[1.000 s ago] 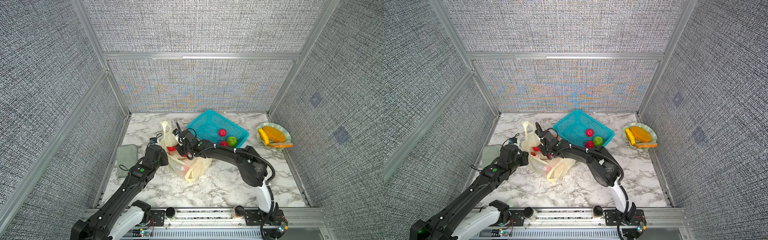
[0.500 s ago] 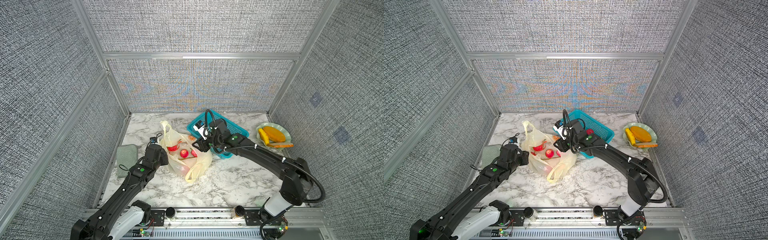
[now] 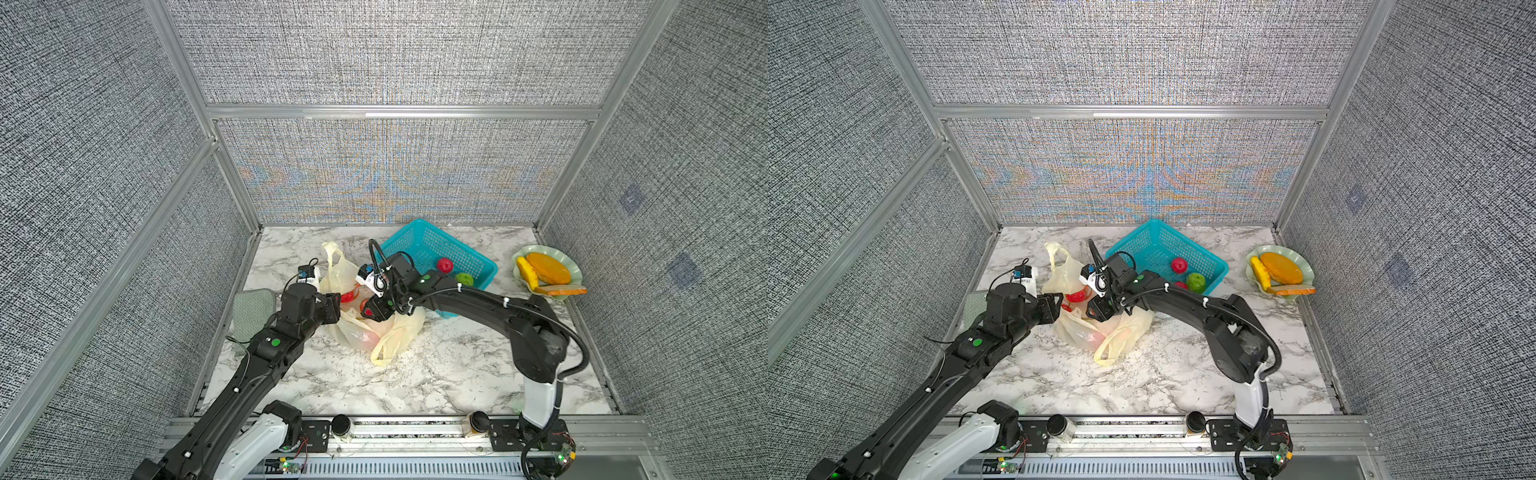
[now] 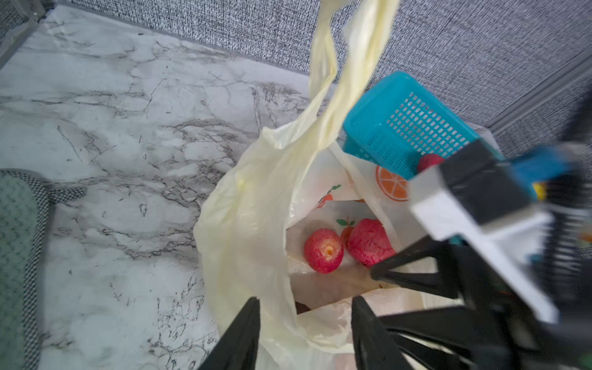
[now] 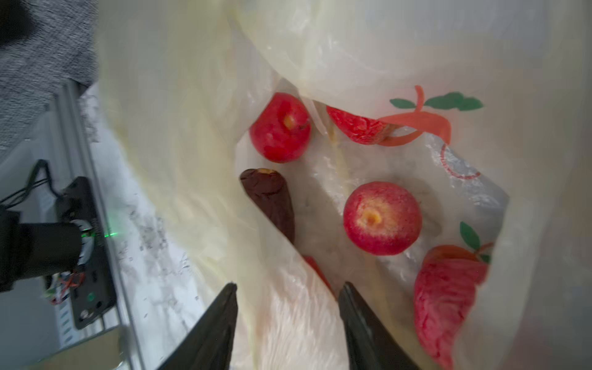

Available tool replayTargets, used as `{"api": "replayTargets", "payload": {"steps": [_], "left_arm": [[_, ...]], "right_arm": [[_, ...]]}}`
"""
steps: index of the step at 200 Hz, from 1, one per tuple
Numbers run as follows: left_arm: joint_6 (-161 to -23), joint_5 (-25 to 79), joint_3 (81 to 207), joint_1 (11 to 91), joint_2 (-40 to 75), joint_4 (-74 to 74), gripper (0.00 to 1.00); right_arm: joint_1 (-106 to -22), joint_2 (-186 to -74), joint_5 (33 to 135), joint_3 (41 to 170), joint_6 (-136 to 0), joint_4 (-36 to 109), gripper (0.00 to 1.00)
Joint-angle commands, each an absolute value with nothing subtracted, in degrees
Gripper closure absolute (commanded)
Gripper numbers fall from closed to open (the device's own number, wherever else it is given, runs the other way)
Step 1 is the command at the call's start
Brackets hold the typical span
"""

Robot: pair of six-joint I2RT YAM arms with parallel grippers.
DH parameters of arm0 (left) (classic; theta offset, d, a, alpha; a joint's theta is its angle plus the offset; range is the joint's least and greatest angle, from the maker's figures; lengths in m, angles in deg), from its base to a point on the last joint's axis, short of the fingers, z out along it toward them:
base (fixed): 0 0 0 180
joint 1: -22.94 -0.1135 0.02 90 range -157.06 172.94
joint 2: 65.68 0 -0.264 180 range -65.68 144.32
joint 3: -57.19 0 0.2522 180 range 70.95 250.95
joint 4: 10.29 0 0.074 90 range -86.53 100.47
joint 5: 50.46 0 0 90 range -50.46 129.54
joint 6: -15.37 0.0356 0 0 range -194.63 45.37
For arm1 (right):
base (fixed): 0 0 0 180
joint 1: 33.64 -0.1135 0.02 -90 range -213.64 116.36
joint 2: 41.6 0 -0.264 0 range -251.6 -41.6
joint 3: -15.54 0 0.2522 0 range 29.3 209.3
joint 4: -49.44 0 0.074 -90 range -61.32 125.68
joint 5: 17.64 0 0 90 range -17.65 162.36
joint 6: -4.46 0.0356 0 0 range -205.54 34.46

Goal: Untie the knot of a plastic bag & take out the apple
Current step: Pick up the apple from the plastic bag.

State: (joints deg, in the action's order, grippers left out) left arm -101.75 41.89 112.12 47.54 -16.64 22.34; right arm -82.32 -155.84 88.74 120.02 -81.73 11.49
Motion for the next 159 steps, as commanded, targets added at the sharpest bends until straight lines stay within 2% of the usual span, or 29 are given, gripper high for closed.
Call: {"api": "replayTargets", "payload": {"steps": [1,20,35,60,124,159], "left_arm": [[-101.40,39.36,112.97,47.47,-17.35,22.15,0.49],[-101.28,39.19,112.68,47.46,-16.85,22.54,0.49],[-101.31,39.07,112.14,47.54,-16.49,22.28,0.49],[-101.12,39.42,111.60,47.48,-16.54,21.97,0.48],[-100.56,39.69,111.20,47.53,-16.02,21.14,0.48],[-100.39,40.15,110.50,47.54,-16.37,20.63,0.48]], "right_arm": [[-82.71,-160.71,79.17,124.80,-81.63,7.76,0.47],[-82.93,-165.74,77.79,129.33,-81.94,6.15,0.47],[-83.03,-168.78,75.96,132.25,-81.41,3.95,0.37],[-83.54,-169.50,72.06,131.61,-81.11,5.32,0.31],[-83.58,-173.83,70.11,133.99,-81.60,5.44,0.30],[-83.62,-172.42,70.05,133.06,-81.49,8.48,0.28]]}}
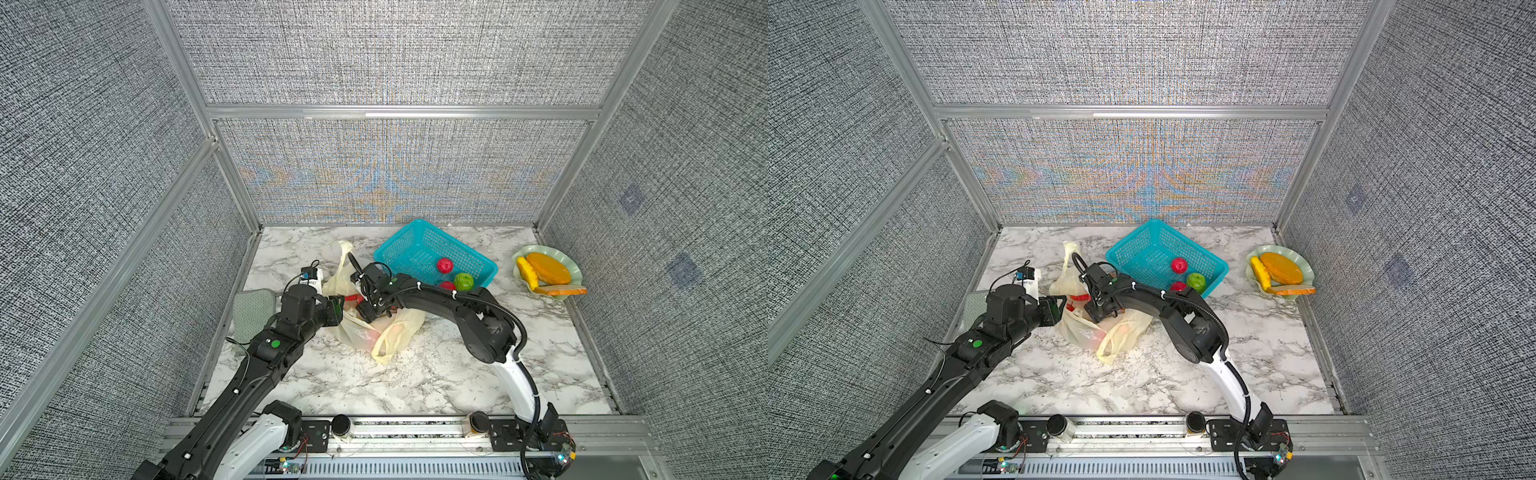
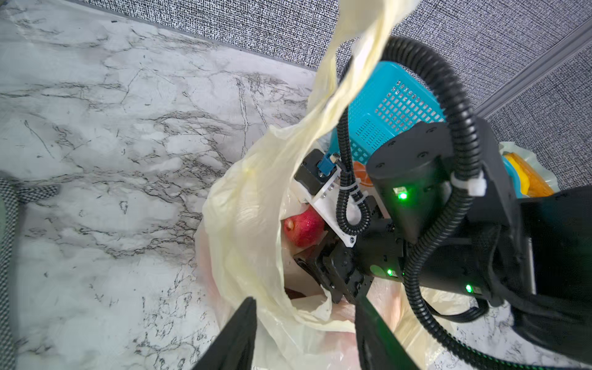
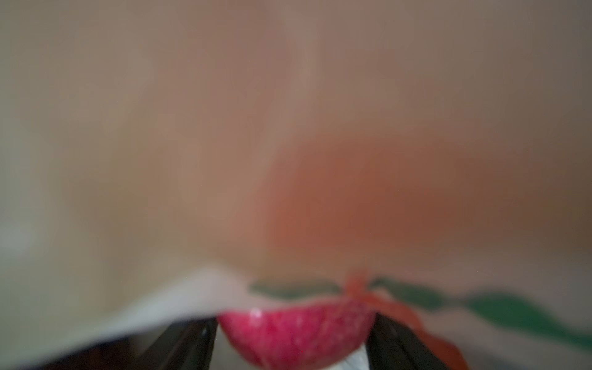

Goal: Untie the knot of a plastic bag & take out the apple
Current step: Pick up the apple from the plastic bag.

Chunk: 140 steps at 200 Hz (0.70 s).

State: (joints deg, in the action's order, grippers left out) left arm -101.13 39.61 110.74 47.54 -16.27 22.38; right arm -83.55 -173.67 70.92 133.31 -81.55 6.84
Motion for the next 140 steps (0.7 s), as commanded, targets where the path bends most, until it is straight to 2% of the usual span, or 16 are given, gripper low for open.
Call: {"api": "replayTargets", "payload": {"steps": [1,50,68,91,117,140], "left_arm": [[-100.43,40.15,110.50,47.54,-16.33,20.62,0.48],[-99.98,40.42,110.76,47.52,-15.81,20.61,0.48],[-100.10,40.62,110.70,47.46,-15.93,20.98,0.48],[-99.97,41.29,110.50,47.48,-16.45,21.13,0.48],[-99.92,41.65,110.14,47.55,-16.63,20.61,0.48],[-99.78,41.68,110.23,47.46,-15.99,20.78,0.48]], "right_arm": [[-83.63,-172.36,70.02,133.04,-81.50,8.63,0.28],[-83.53,-173.29,68.00,134.61,-81.81,11.42,0.27],[-83.55,-174.53,69.17,135.96,-81.81,10.25,0.30],[-83.54,-175.03,70.14,136.72,-81.41,8.45,0.45],[-83.56,-172.47,70.17,134.24,-81.15,9.50,0.78],[-83.56,-165.96,70.83,130.34,-81.12,10.33,0.83]]}}
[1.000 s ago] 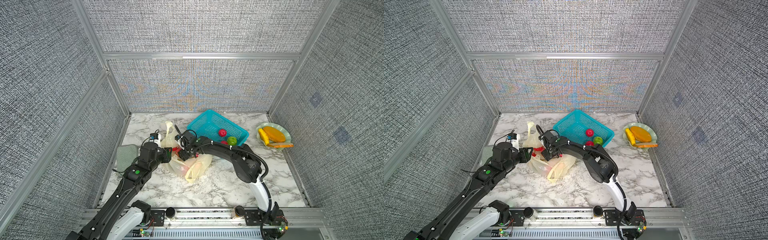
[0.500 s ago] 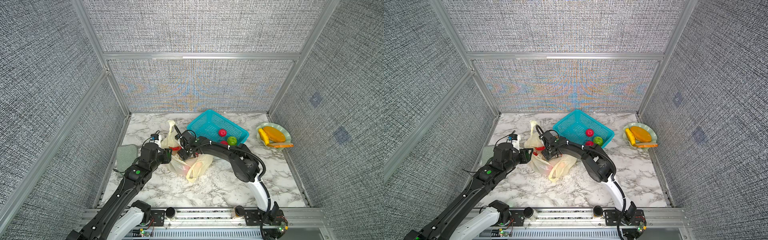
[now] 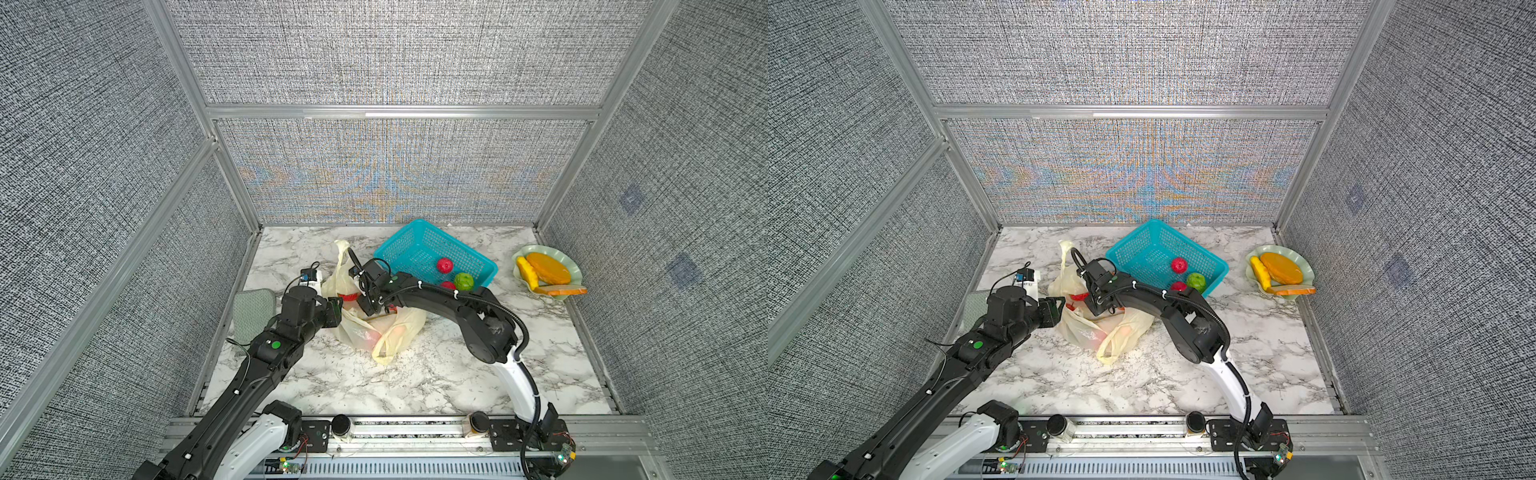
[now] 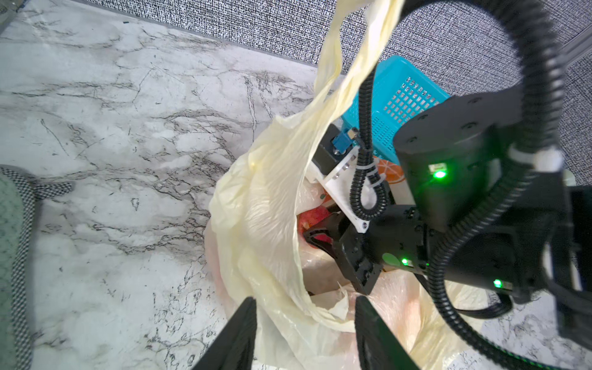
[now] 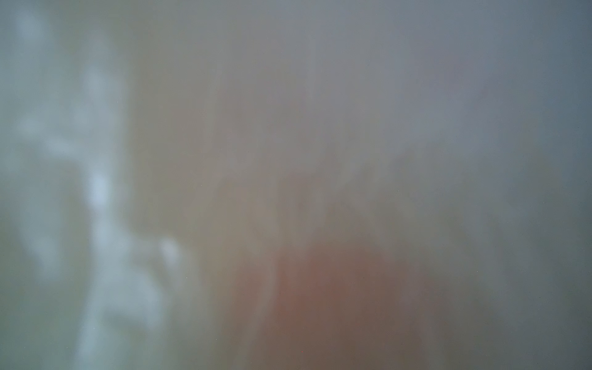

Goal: Untie the knot of a plastic bag & take out the apple
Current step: Pick up the apple from the plastic bag, then place the apple in the basket.

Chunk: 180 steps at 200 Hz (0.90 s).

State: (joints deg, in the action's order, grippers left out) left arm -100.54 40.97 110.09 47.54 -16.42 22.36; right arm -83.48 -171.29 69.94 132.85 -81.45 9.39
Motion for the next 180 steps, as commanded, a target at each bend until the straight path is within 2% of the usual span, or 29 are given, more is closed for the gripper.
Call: {"api": "replayTargets", "payload": {"steps": [1,53,68,86,107,130,180], "left_arm": [[-99.77,41.66,110.23,47.46,-15.96,20.78,0.48],[-99.62,41.82,110.85,47.54,-15.93,20.80,0.48],[-99.77,42.15,110.99,47.48,-15.56,21.25,0.49],[-100.21,45.03,111.36,47.51,-14.01,23.42,0.48],[-100.71,47.99,112.31,47.48,-12.12,25.19,0.49],[-100.67,48.07,112.37,47.51,-11.40,24.57,0.49],[-100.85,49.82,112.09,47.53,-11.43,26.36,0.48]], "right_arm": [[-83.56,-165.57,70.89,130.10,-81.09,10.35,0.83],[-80.68,-140.13,79.21,116.24,-81.46,9.91,0.84],[-77.48,-133.27,77.64,111.39,-79.90,11.64,0.84],[-72.35,-128.36,70.70,106.37,-79.00,13.87,0.84],[-65.83,-130.26,65.46,105.90,-78.95,11.05,0.84],[-61.05,-137.47,64.85,107.96,-79.56,7.74,0.84],[-58.61,-148.75,63.98,110.30,-79.13,9.35,0.84]]}}
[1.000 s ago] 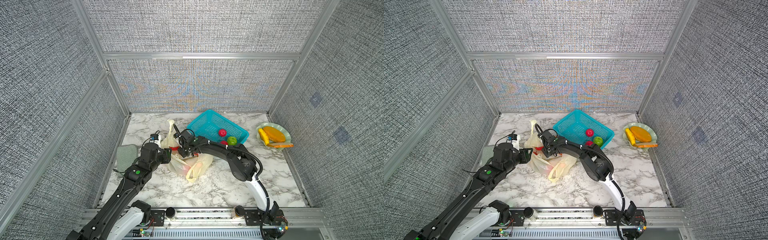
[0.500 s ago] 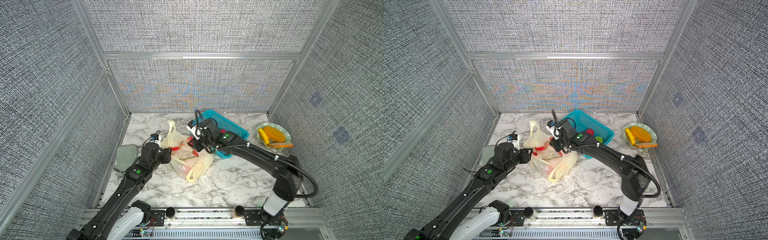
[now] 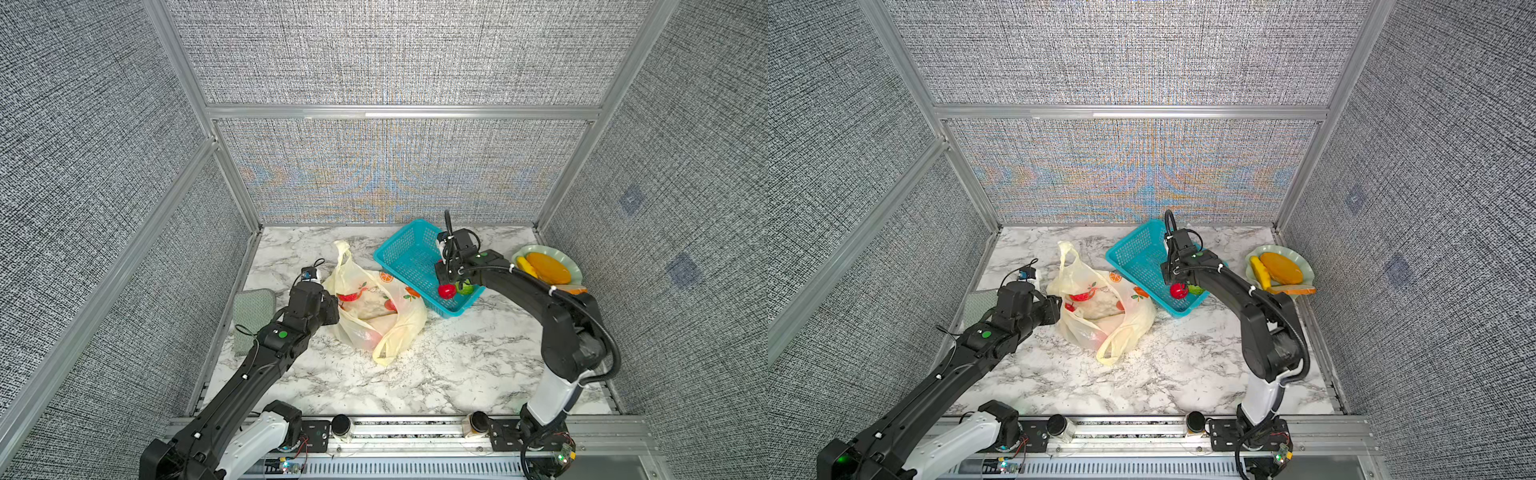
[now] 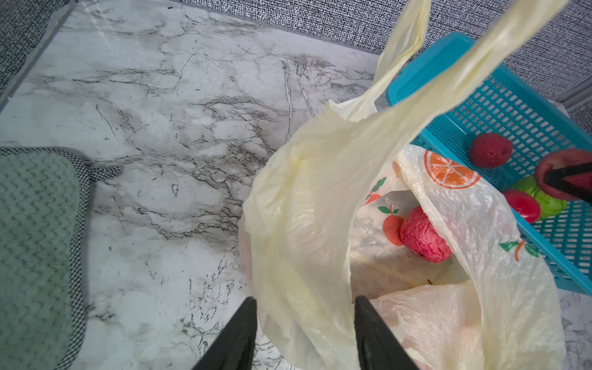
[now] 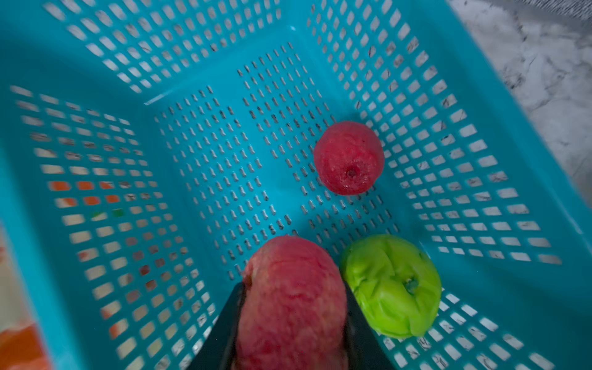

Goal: Untie the knot of a plastic bag & take out the apple
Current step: Place the apple in the basket, then adjust the plastic bag at the center of the board.

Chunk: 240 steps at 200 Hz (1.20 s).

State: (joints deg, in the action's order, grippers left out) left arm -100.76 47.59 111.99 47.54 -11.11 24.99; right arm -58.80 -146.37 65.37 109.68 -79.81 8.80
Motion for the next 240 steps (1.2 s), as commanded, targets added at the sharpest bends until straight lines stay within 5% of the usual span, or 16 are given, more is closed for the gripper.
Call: {"api": "replayTargets", "payload": {"steps": [1,12,25,39,67,84,111,164,211,240], "left_arm": [[-100.84,49.86,112.04,47.49,-11.48,26.43,0.48],[-100.48,51.60,111.76,47.51,-11.86,27.34,0.48],[-100.46,53.91,111.83,47.45,-11.91,29.25,0.48],[-100.51,55.08,112.25,47.38,-11.60,31.23,0.49],[-101.05,54.07,112.06,47.39,-10.81,32.10,0.56],[-101.43,52.22,111.34,47.34,-9.64,31.60,0.64],[-103.43,50.64,109.90,47.33,-7.23,31.60,0.73],[-104.60,48.58,108.78,47.30,-1.72,30.46,0.76],[-105.24,47.30,109.49,47.37,6.62,27.39,0.77],[-104.80,45.47,111.77,47.32,11.78,25.33,0.77]], "right_arm": [[-58.56,-148.83,63.90,110.32,-79.17,9.42,0.84],[-58.30,-150.06,63.38,111.04,-79.41,9.31,0.78],[-58.07,-150.79,63.60,112.00,-80.40,8.26,0.55],[-58.20,-148.99,64.63,112.07,-81.66,7.82,0.42],[-61.23,-141.06,68.76,111.87,-85.23,6.83,0.34],[-64.85,-137.01,76.22,112.06,-88.03,5.97,0.42],[-71.01,-134.89,92.88,111.20,-88.92,7.87,0.82],[-80.62,-150.81,97.70,120.53,-90.47,3.21,0.86],[-81.63,-163.82,79.84,130.74,-87.44,1.19,0.86],[-81.27,-168.34,78.24,134.78,-88.57,-4.09,0.86]]}}
